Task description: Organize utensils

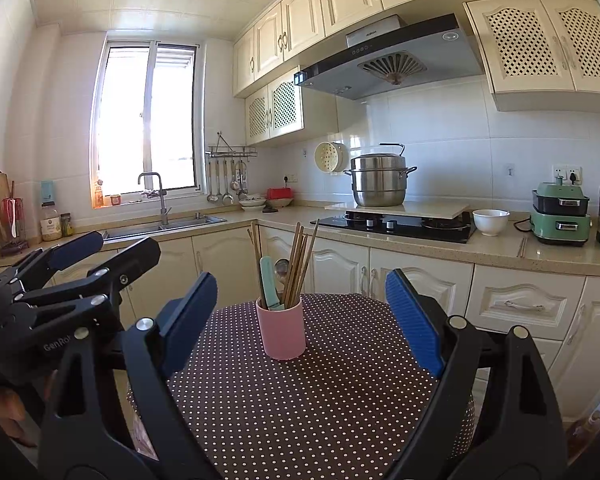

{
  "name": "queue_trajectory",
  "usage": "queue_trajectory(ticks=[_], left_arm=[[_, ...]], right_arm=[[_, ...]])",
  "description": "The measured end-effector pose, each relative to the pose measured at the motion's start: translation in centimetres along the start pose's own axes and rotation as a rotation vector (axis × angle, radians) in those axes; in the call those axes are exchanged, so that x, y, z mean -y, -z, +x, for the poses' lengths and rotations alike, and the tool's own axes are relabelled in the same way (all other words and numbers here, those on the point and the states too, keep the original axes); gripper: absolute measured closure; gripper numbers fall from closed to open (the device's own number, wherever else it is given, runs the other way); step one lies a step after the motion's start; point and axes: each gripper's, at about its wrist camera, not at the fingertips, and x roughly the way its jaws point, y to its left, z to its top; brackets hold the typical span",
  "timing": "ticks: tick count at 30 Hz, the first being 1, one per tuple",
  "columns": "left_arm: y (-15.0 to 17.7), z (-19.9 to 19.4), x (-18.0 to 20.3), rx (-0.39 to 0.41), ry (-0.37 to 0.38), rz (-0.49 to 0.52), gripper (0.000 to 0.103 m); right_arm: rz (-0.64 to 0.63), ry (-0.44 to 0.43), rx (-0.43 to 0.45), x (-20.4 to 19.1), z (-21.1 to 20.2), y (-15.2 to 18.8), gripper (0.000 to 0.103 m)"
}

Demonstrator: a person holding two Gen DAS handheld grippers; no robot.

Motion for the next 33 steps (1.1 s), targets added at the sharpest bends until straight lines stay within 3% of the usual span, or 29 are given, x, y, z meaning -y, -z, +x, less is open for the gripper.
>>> queue_trajectory(ticks=[33], left_arm=[[0.40,0.73,-0.17,-0.012,-0.004,0.002,0.018]], right_arm=[[0.003,-0.004,-0.020,0.33,0.58,0.33,0.018]])
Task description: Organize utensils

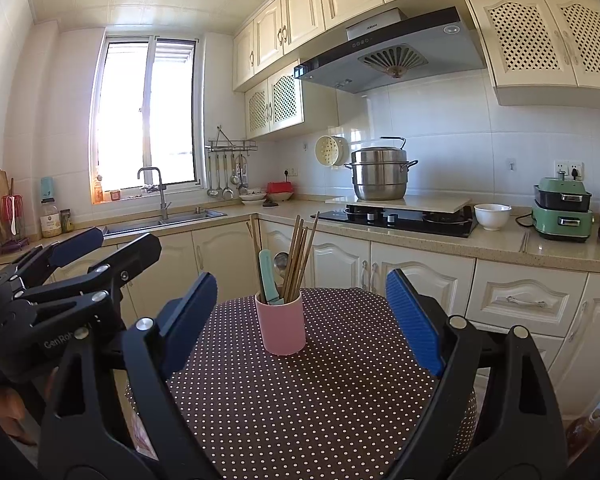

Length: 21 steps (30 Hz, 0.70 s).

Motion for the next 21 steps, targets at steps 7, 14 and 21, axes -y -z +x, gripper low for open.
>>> queue_trajectory(ticks=[7,14,21], left_arm=[[0.15,0.27,-0.07,-0.004,0.000,0.003,0.018],[0.31,0.40,-0.06,-0.007,0.001,0.002,0.018],[0.49,0.49,-0.02,-0.010,0.002,0.003,0.018]], right_arm=[[0.006,-0.002,-0.008,0.15,0.15,0.25,0.018],[0.008,-0.003,-0.013,0.12,0.24,0.28,0.018],[0.013,-0.004,-0.018,0.21,0.35,0.32,0.017]])
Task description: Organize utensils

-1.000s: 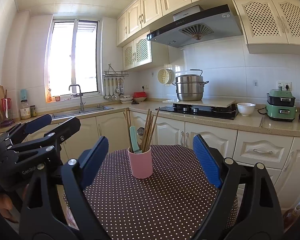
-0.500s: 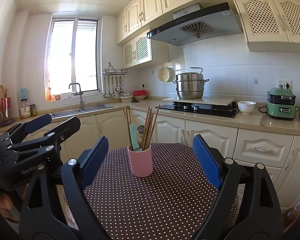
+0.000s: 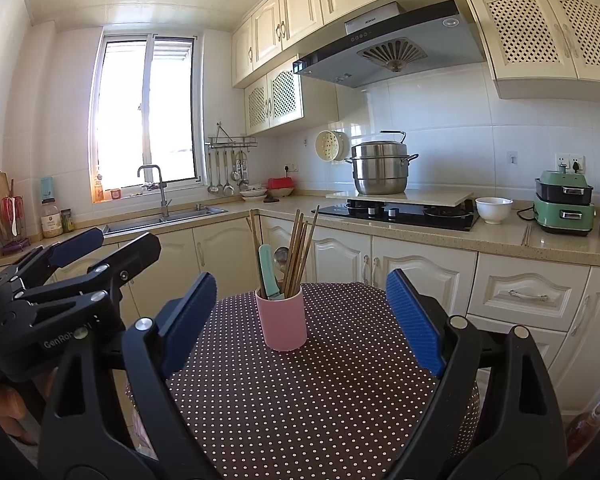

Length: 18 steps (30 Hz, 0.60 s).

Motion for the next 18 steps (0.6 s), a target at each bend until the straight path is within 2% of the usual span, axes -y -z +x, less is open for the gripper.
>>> queue_trajectory(ticks=[18], left_arm=[[0.07,0.26,-0.18,-0.009,0.004,-0.003,0.018]], right_arm=[[0.001,0.001,-0.008,0.04,0.18,0.25,0.017]])
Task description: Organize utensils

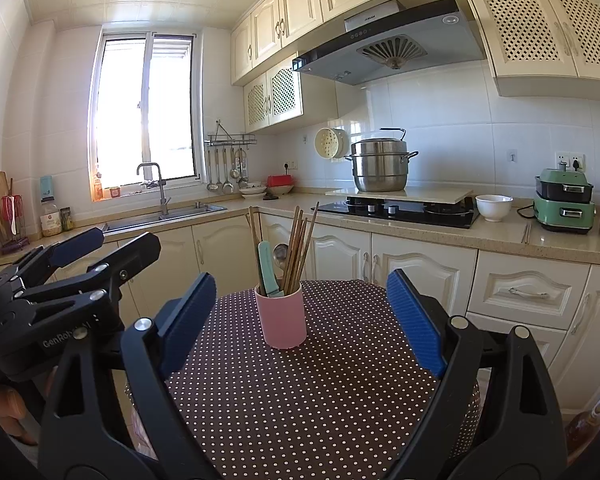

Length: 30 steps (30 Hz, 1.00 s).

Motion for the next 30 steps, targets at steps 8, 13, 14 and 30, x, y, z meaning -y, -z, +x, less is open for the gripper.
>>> queue_trajectory(ticks=[8,13,14,30], left_arm=[[0.1,0.1,-0.1,-0.002,0.001,0.001,0.018],[0.1,0.2,-0.1,-0.001,0.002,0.001,0.018],[0.1,0.2,-0.1,-0.001,0.001,0.001,0.018],[0.5,2.6,0.0,-0.040,-0.005,0.007,0.018]], right_arm=[[0.000,0.001,-0.003,0.0,0.1,0.2,0.017],[0.001,0.000,-0.001,0.1,0.1,0.2,0.016],[0.001,0.000,-0.001,0.0,0.3,0.2,0.016],[0.025,-0.007,-0.042,0.1,2.3,0.8,0.016]])
